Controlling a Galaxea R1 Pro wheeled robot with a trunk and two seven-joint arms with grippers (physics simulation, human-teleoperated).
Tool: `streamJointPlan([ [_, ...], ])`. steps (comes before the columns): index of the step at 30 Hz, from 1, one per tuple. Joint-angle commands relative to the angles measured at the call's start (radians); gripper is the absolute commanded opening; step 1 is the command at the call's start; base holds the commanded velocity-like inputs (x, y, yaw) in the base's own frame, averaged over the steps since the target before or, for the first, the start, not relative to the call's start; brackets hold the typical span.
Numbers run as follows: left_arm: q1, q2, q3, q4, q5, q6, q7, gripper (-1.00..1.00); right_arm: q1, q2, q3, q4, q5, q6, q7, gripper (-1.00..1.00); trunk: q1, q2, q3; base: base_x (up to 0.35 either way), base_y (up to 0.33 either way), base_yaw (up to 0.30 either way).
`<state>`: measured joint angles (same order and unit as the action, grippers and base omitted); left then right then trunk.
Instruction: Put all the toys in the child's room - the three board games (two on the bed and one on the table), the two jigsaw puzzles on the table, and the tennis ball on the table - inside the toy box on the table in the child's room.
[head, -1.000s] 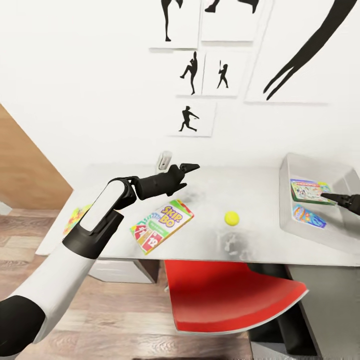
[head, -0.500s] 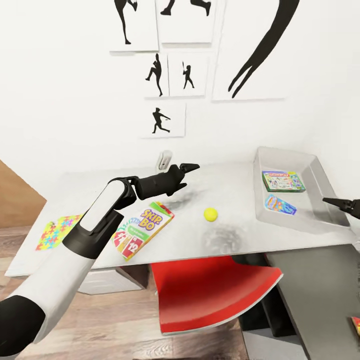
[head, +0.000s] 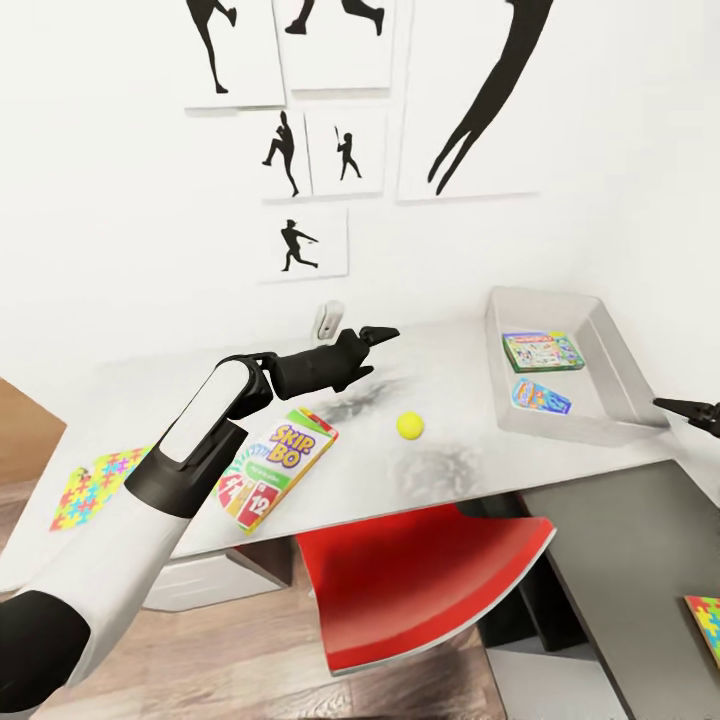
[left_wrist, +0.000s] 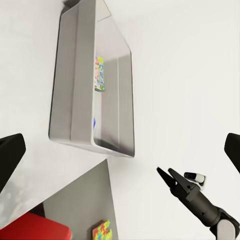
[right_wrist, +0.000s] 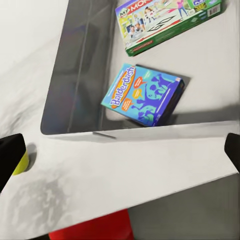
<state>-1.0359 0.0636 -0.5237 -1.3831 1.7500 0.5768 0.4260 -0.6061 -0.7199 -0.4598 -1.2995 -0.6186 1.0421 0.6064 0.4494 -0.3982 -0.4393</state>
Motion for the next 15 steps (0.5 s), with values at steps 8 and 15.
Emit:
streamJointPlan([
  [8,-0.001,0.000,-0.001,-0.002,0.011,-0.001,0.010,1.00,0.016,0.000,-0.022,-0.008,0.006,0.005,0.008,1.00,0.001,-0.002,-0.001,0.000,0.043,-0.038],
  [15,-0.001,0.000,-0.001,-0.002,0.011,-0.001,0.010,1.00,0.026,0.002,-0.026,-0.029,0.005,0.005,0.009,1.00,0.001,-0.002,-0.001,0.000,0.014,-0.093],
])
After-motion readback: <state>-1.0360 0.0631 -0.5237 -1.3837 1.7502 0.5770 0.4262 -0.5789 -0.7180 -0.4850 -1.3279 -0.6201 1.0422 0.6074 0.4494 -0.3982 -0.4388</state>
